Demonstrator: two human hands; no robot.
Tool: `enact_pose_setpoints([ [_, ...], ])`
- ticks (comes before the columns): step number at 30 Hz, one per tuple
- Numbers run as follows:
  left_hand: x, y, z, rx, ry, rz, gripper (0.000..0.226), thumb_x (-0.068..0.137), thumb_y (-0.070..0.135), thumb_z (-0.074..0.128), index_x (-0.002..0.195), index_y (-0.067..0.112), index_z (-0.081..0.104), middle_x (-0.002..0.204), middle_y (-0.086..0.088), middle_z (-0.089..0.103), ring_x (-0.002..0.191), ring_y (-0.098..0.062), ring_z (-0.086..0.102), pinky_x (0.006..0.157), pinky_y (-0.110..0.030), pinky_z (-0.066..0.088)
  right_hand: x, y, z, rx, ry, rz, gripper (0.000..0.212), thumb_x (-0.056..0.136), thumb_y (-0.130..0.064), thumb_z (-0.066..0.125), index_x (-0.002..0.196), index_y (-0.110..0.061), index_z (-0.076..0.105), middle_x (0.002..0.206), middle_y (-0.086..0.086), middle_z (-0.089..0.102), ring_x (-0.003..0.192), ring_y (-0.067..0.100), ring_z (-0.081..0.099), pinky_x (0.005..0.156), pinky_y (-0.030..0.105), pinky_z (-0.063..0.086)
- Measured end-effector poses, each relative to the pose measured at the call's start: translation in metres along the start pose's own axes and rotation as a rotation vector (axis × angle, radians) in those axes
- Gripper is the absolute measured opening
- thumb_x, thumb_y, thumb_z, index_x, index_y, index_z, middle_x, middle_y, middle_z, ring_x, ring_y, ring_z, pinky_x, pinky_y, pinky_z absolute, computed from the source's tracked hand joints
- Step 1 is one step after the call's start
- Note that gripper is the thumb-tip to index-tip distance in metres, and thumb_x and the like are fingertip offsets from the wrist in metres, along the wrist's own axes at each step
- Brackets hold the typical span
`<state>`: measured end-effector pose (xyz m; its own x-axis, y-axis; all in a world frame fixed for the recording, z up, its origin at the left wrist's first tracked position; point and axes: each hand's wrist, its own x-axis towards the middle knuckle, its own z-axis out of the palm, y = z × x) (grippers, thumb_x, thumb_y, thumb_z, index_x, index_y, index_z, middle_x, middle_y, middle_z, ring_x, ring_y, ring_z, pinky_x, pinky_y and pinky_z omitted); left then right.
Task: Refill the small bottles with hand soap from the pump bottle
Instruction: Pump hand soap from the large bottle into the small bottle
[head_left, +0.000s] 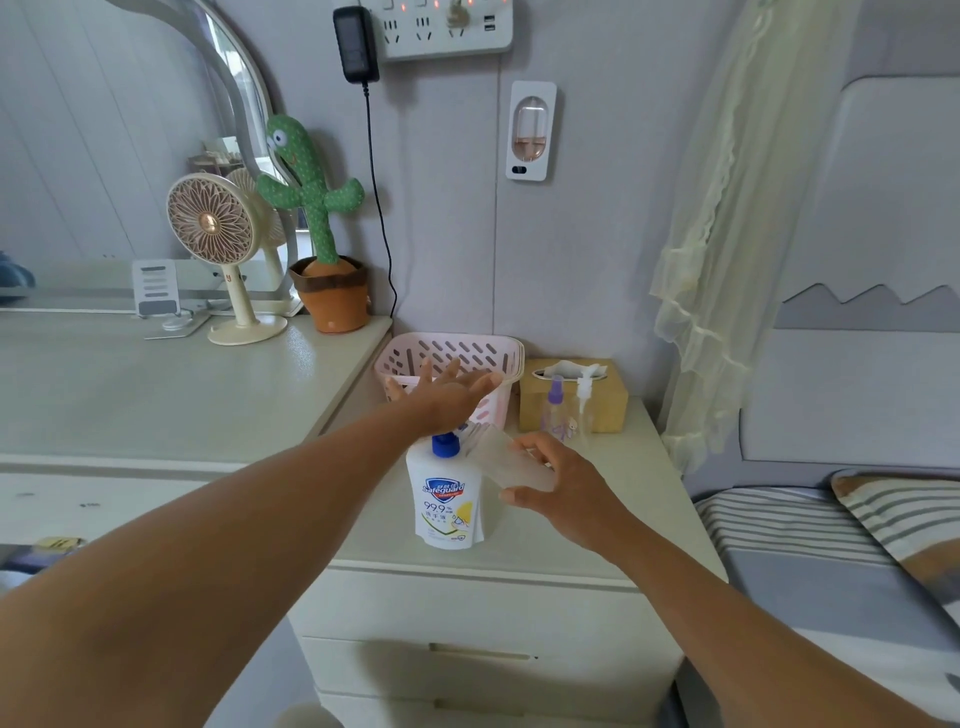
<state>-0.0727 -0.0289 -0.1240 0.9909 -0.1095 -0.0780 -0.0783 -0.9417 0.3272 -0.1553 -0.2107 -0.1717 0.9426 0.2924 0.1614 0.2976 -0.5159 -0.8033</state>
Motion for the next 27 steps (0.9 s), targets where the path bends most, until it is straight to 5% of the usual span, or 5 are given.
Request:
enact_pose_setpoints([
  [4, -0.019, 0.011, 0.003, 0.028, -0.011, 0.002, 0.049, 0.101, 0.048, 0.010, 0.149, 0.035, 0.014, 0.159, 0.002, -0.001, 0.144, -0.022, -0.015, 0.107, -0.056, -0.017, -0.001, 0.005, 0.005, -0.006, -0.024, 0.008, 0.049, 0.080, -0.027, 0.072, 0.122, -0.029, 0.049, 0.112, -0.016, 0.049, 0.106, 0.003, 0.044, 0.076, 0.006, 0.033],
  [9, -0.015, 0.003, 0.008, -0.005, -0.024, -0.065, 0.057, 0.094, 0.063, 0.007, 0.146, 0.043, 0.017, 0.159, 0.005, -0.002, 0.143, -0.024, -0.018, 0.103, -0.064, -0.018, -0.003, 0.006, 0.006, -0.019, -0.030, 0.013, 0.049, 0.080, -0.027, 0.072, 0.123, -0.027, 0.049, 0.112, -0.012, 0.049, 0.104, 0.005, 0.045, 0.072, 0.004, 0.034],
  [15, -0.011, 0.004, -0.004, 0.017, -0.028, -0.013, 0.062, 0.092, 0.064, 0.007, 0.148, 0.039, 0.015, 0.159, 0.001, -0.003, 0.142, -0.027, -0.021, 0.107, -0.064, -0.016, 0.000, 0.000, 0.003, -0.007, -0.015, 0.002, 0.052, 0.080, -0.029, 0.072, 0.126, -0.028, 0.047, 0.112, -0.014, 0.048, 0.103, 0.006, 0.045, 0.075, 0.009, 0.035],
  [20, -0.034, 0.017, -0.002, 0.030, -0.044, 0.004, 0.051, 0.101, 0.046, 0.007, 0.149, 0.031, 0.016, 0.159, -0.001, 0.000, 0.144, -0.021, -0.013, 0.109, -0.049, -0.017, -0.002, 0.004, 0.006, -0.018, -0.036, 0.008, 0.049, 0.080, -0.028, 0.072, 0.123, -0.028, 0.048, 0.113, -0.013, 0.048, 0.106, 0.005, 0.044, 0.078, 0.013, 0.034],
  [27, -0.014, 0.006, -0.001, 0.038, -0.031, 0.022, 0.062, 0.094, 0.061, 0.006, 0.149, 0.034, 0.015, 0.159, -0.002, -0.001, 0.143, -0.024, -0.019, 0.109, -0.057, -0.018, -0.002, 0.003, 0.003, -0.009, -0.022, 0.002, 0.048, 0.079, -0.029, 0.072, 0.121, -0.030, 0.049, 0.113, -0.013, 0.052, 0.104, 0.004, 0.046, 0.076, 0.007, 0.034],
])
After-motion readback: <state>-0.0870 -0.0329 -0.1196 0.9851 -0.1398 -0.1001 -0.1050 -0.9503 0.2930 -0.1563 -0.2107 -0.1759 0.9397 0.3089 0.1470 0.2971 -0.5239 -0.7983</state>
